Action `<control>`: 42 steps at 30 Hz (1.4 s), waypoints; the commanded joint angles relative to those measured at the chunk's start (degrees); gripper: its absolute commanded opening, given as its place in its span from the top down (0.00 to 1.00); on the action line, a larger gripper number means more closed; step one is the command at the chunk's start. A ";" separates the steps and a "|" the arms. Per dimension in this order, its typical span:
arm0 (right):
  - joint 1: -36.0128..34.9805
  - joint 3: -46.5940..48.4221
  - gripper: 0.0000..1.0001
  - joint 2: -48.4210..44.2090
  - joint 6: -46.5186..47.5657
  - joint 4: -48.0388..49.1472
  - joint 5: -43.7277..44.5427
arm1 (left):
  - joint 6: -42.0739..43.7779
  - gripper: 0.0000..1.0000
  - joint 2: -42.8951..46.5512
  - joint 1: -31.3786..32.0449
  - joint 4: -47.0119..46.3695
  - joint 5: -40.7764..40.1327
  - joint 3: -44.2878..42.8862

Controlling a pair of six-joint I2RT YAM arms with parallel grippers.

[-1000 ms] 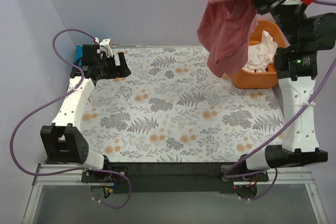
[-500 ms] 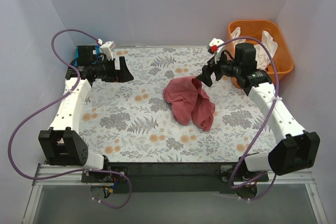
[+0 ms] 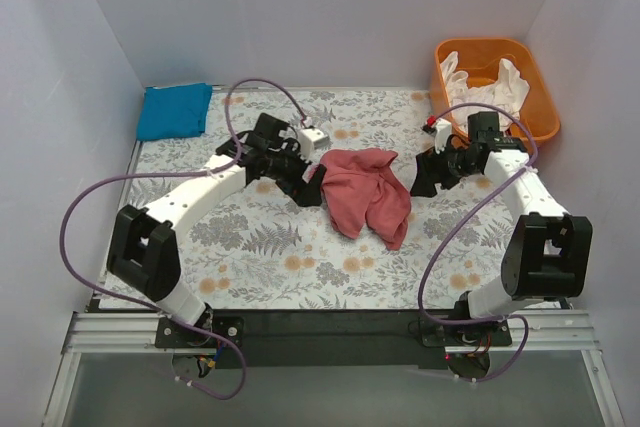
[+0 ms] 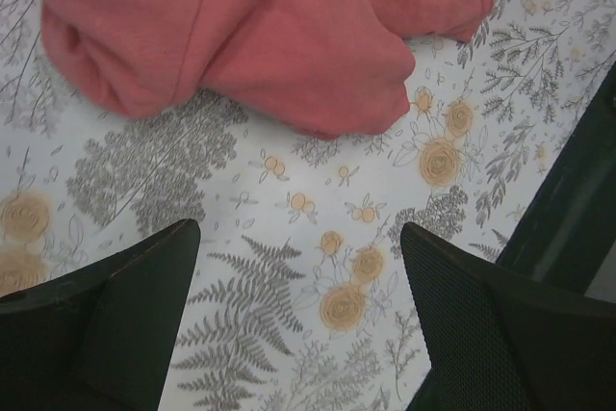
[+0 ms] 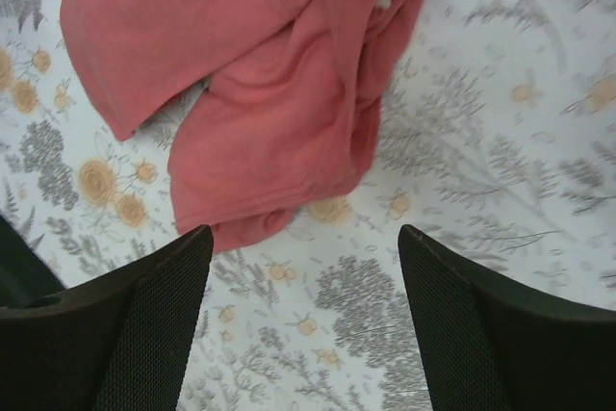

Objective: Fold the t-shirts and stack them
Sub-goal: Flatten the tshirt out

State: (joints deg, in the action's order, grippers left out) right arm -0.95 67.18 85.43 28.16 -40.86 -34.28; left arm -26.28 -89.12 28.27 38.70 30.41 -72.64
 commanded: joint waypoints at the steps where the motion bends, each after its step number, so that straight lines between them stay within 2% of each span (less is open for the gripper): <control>1: -0.02 -3.10 0.21 1.31 -4.60 -3.18 -6.40 | -1.22 0.16 -2.80 6.96 -11.77 -10.59 0.04; 6: -0.28 -7.32 0.23 4.30 -13.72 3.67 -7.39 | -2.80 0.16 -11.50 13.99 -16.99 -18.89 -4.07; 11: -1.15 -10.22 0.23 7.55 -19.19 11.58 -3.44 | -5.71 0.16 -17.83 15.23 -20.15 -24.95 -6.81; 14: -3.35 -11.45 0.26 9.75 -20.86 15.44 -1.32 | -5.97 0.34 -20.12 15.23 -20.15 -26.89 -8.22; 15: -3.96 -11.63 0.37 10.98 -21.30 16.51 -0.97 | -5.89 0.52 -20.04 15.06 -19.98 -27.07 -8.30; 18: -5.20 -11.72 0.58 13.26 -22.45 18.88 -0.70 | -6.32 0.83 -17.15 13.57 -19.28 -24.36 -7.52; 19: -5.11 -11.37 0.78 13.71 -22.36 18.80 -0.70 | -6.76 0.97 -15.22 12.69 -17.79 -23.13 -7.60; 20: -5.11 -10.84 0.88 14.06 -21.58 18.63 -0.61 | -7.37 1.00 -14.16 11.82 -16.91 -22.16 -7.69; 21: -4.85 -9.01 0.98 13.89 -21.05 17.41 -0.87 | -9.12 1.00 -13.02 9.54 -16.03 -21.02 -7.69; 26: 0.32 -0.40 0.99 8.72 -20.60 13.27 -8.67 | -12.57 1.00 -3.81 -2.06 -10.67 -11.54 -4.19; 27: 0.42 1.19 0.99 6.09 -20.95 13.09 -9.65 | -11.61 1.00 -2.39 -5.04 -9.70 -9.52 -3.30; 30: 2.10 8.91 0.99 1.78 -20.52 10.98 -12.99 | -7.30 1.00 5.32 -8.92 -6.63 -0.47 3.35; 31: 1.57 12.24 0.99 1.15 -21.47 10.37 -13.87 | -3.55 1.00 7.19 -9.20 -3.14 2.51 4.86; 35: -8.78 14.83 0.99 0.53 -23.76 7.38 -13.80 | 4.65 1.00 15.01 -11.13 9.09 13.77 10.40; 38: -17.29 12.55 0.99 2.19 -27.35 8.77 -11.52 | 11.04 1.00 18.89 -15.52 17.00 17.57 12.96; 39: -18.98 12.19 0.99 3.94 -28.07 10.96 -11.07 | 12.21 0.91 19.16 -15.70 18.76 17.05 13.22; 40: -20.65 12.19 0.99 5.00 -29.99 12.11 -10.98 | 12.57 0.86 19.60 -16.14 20.78 16.18 13.75; 41: -23.63 13.23 0.93 5.97 -30.97 13.43 -10.63 | 13.62 0.79 19.69 -16.84 21.76 16.08 13.75; 42: -25.22 14.03 0.53 7.54 -30.54 15.18 -9.93 | 14.58 0.62 19.69 -19.20 22.90 16.95 13.41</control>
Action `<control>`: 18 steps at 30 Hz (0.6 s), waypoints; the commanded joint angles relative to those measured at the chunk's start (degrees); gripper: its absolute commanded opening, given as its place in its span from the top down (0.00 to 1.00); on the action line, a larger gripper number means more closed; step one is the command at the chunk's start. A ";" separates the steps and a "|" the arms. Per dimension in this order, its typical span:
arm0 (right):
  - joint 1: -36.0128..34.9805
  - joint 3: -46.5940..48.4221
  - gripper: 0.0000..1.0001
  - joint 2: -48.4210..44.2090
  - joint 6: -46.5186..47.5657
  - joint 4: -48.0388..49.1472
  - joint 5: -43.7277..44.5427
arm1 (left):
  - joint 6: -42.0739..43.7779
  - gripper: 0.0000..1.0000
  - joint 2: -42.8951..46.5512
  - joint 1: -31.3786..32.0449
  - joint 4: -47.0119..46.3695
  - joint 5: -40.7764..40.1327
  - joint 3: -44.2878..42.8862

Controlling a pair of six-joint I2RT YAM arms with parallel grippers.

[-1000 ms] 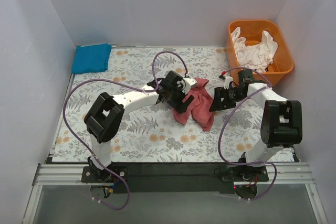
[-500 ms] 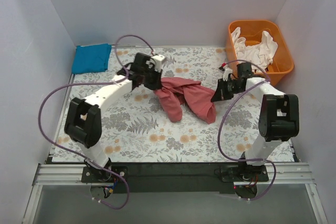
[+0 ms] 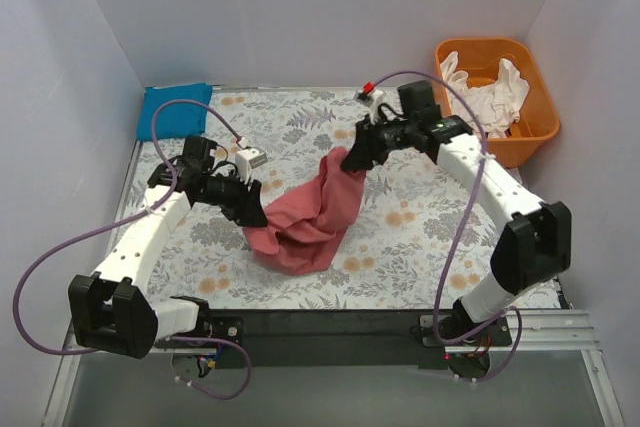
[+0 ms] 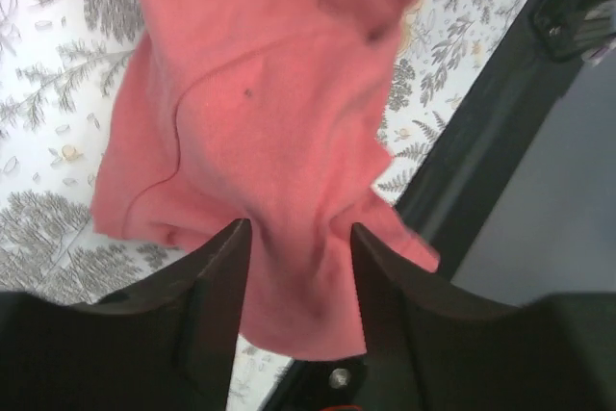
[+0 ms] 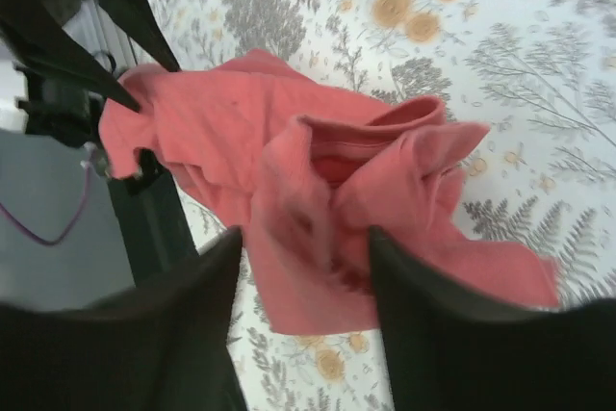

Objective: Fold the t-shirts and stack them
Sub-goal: Flatten the tshirt out

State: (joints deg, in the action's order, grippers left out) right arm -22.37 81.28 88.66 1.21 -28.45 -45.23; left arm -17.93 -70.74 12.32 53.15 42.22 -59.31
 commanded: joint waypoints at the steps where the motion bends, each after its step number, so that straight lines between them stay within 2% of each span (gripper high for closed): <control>1: -5.30 1.15 0.30 5.20 -2.28 2.87 1.37 | 5.81 0.52 1.22 -4.83 8.38 5.59 -0.28; 2: -7.14 2.73 0.19 5.90 -1.40 2.78 0.85 | 4.93 0.47 0.44 -6.32 8.29 5.94 -1.24; 3: -7.25 4.75 0.14 6.95 -1.39 2.78 0.07 | 4.23 0.44 -0.27 -9.39 8.46 7.86 -1.94; 4: -6.99 5.47 0.12 7.14 -1.39 2.35 -0.12 | 3.96 0.37 -1.23 -10.72 8.90 8.66 -2.91; 6: -4.53 2.86 0.13 5.92 -1.39 1.82 0.84 | 0.99 0.29 -4.31 -12.22 6.81 9.81 -6.42; 7: -2.35 0.92 0.14 5.21 0.35 1.38 1.63 | -0.25 0.19 -5.28 -12.23 4.88 9.38 -7.56; 9: -0.49 -3.03 0.18 3.02 3.34 -0.02 4.79 | -4.11 0.16 -6.68 -11.71 -0.21 8.94 -8.28; 11: 1.54 -9.53 0.20 1.52 5.63 -0.73 7.08 | -6.93 0.15 -7.91 -8.47 -7.25 4.13 -8.45; 12: 1.98 -11.12 0.21 0.30 6.69 -0.99 7.61 | -6.94 0.14 -10.10 -3.14 -8.66 1.67 -9.41; 13: 3.11 -14.01 0.21 -0.24 8.18 -1.17 8.40 | -8.16 0.14 -11.25 -0.39 -11.89 -3.23 -9.77; 14: 3.99 -15.17 0.22 -0.59 8.45 -1.09 8.84 | -8.78 0.14 -12.83 4.25 -13.40 -5.11 -10.47; 18: 11.46 -16.85 0.24 0.54 7.23 -2.48 6.92 | -12.91 0.13 -23.10 11.93 -19.30 -10.92 -16.44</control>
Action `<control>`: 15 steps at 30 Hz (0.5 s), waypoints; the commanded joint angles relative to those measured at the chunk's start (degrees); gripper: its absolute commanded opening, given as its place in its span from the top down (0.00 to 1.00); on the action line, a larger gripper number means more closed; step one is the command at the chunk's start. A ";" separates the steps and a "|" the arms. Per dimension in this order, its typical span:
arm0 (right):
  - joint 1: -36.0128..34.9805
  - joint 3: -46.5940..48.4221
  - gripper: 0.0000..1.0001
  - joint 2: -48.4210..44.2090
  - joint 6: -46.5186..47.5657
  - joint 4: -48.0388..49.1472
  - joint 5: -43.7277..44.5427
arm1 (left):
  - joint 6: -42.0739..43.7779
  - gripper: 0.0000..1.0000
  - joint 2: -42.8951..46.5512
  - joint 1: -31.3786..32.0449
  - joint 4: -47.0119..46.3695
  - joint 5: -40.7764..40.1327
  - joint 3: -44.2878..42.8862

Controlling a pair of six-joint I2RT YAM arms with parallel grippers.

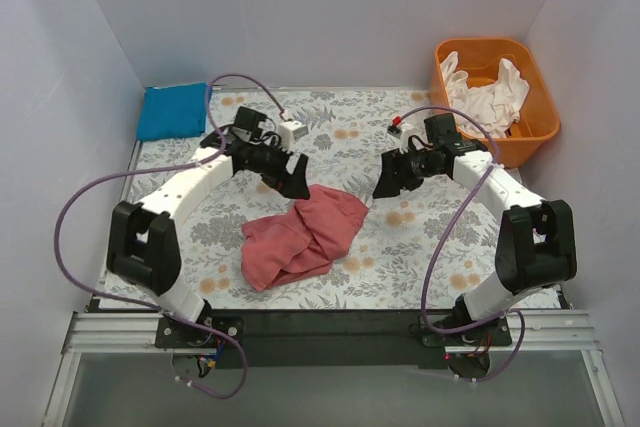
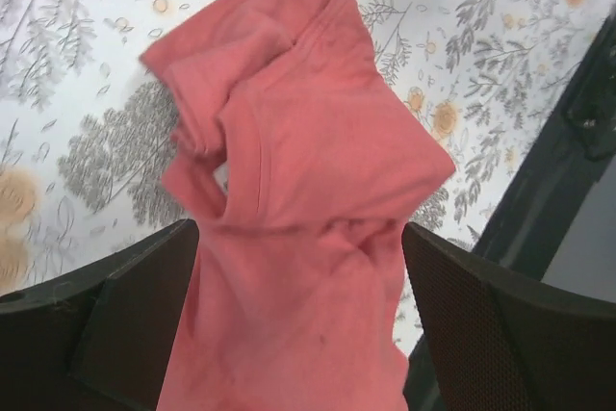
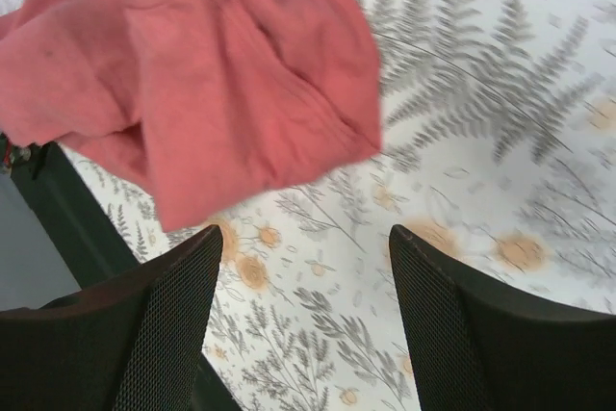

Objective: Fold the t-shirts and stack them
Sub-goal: Flatten the tshirt out

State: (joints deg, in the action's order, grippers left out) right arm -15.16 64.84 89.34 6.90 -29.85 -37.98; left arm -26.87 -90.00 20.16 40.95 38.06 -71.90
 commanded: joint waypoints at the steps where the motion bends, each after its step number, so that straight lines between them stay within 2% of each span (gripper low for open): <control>1: 6.78 -0.15 0.24 0.22 1.63 -1.61 -0.43 | -3.98 0.13 -8.66 5.40 -7.72 -8.43 -7.34; 3: 8.47 0.20 0.25 0.48 2.33 -2.49 -0.96 | -3.19 0.13 -13.16 9.62 -7.90 -15.28 -10.53; 7: 9.88 0.11 0.25 -0.22 3.39 -3.02 -1.40 | 0.41 0.13 -20.56 12.97 -5.72 -19.16 -16.76; 8: 9.88 0.11 0.25 -0.57 3.65 -3.11 -1.57 | 1.46 0.17 -22.40 13.49 -4.14 -19.25 -17.91; 9: 9.88 0.11 0.25 -0.74 3.83 -3.11 -1.57 | 3.47 0.26 -23.11 13.50 -0.12 -18.56 -19.06; 10: 9.88 0.11 0.25 -0.83 3.91 -3.11 -1.57 | 4.19 0.45 -23.82 13.50 2.27 -18.03 -21.50; 11: 9.88 0.03 0.25 -0.75 4.18 -3.03 -1.57 | 5.24 0.57 -24.17 13.06 4.21 -17.24 -22.05; 13: 9.88 -0.06 0.25 -0.31 3.92 -3.03 -1.57 | 6.82 0.75 -22.95 12.45 7.03 -13.92 -22.15; 14: 9.80 -0.06 0.25 0.39 3.83 -2.94 -2.10 | 6.83 0.96 -21.03 11.57 7.21 -13.20 -21.80; 15: 9.80 -0.06 0.26 0.74 3.65 -2.85 -2.36 | 6.57 1.00 -19.79 10.78 6.78 -12.23 -21.79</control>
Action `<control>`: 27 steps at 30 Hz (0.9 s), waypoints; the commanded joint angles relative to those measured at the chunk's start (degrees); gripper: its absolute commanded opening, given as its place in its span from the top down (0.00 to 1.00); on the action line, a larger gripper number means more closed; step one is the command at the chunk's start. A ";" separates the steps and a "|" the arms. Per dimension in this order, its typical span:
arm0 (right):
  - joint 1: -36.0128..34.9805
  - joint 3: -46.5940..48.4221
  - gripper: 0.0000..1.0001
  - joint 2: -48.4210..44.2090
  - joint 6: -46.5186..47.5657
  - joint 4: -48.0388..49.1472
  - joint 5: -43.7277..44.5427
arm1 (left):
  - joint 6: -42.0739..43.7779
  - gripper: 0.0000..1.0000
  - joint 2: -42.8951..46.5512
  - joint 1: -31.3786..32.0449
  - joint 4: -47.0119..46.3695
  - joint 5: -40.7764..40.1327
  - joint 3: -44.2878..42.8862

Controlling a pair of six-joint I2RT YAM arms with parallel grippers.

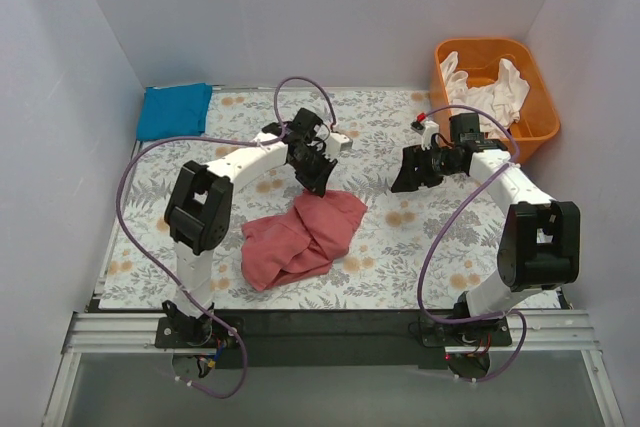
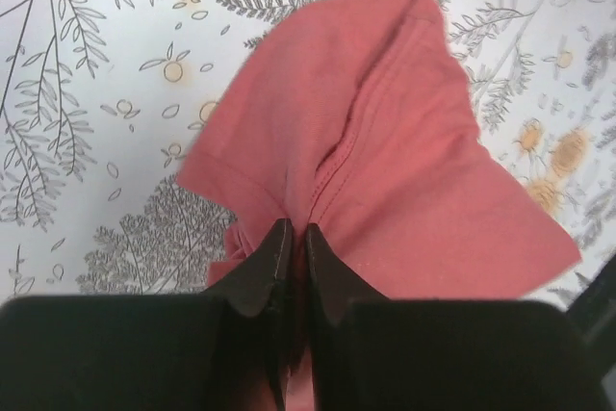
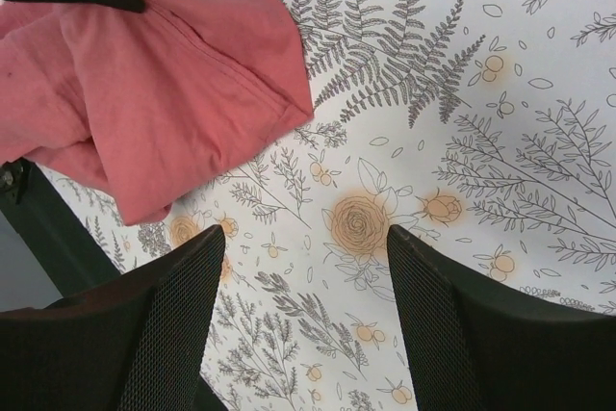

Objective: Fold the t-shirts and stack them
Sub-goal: Flatten the tshirt out

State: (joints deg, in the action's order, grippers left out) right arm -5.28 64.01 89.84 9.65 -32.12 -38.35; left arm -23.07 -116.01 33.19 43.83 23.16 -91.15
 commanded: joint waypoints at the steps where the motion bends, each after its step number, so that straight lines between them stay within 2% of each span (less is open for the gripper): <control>1: -0.08 0.77 0.26 0.51 0.81 -0.49 -2.17 | 1.03 1.00 7.45 -3.47 3.46 5.29 -2.89; 4: -1.13 0.33 0.27 1.12 0.46 0.47 -2.70 | -2.67 1.00 14.73 -11.54 1.17 11.36 -4.03; 5: -1.57 0.15 0.27 1.38 0.37 1.00 -2.87 | -4.51 1.00 16.67 -16.62 0.47 15.21 -3.68; 7: -3.67 -0.37 0.28 1.83 0.02 2.76 -2.87 | -3.48 1.00 21.67 -21.57 2.65 18.84 -2.63; 10: -8.32 -0.29 0.28 3.23 -0.68 5.65 -2.52 | 4.94 1.00 26.95 -28.87 10.29 18.94 0.88; 11: -9.56 0.15 0.28 4.28 -0.95 6.45 -2.17 | 10.27 1.00 28.28 -32.71 12.39 19.99 2.63; 14: -14.57 1.47 0.27 7.69 -2.34 10.22 -0.95 | 14.10 1.00 31.88 -38.44 16.28 17.46 10.19; 18: -20.11 8.21 0.28 14.99 -4.37 14.97 1.86 | 17.09 1.00 34.70 -41.10 15.85 15.17 16.52; 24: -26.01 20.00 0.37 25.72 -4.55 19.81 11.36 | 17.88 1.00 36.99 -41.54 17.33 14.72 18.12; 27: -27.68 26.50 0.37 30.12 -2.80 21.31 12.60 | 17.88 1.00 38.39 -41.54 17.60 14.72 19.25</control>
State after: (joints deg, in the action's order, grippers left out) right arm -31.92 84.14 117.97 5.89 -15.94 -29.39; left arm -6.81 -81.52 -8.10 60.25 37.28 -72.36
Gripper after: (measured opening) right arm 0.631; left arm 0.054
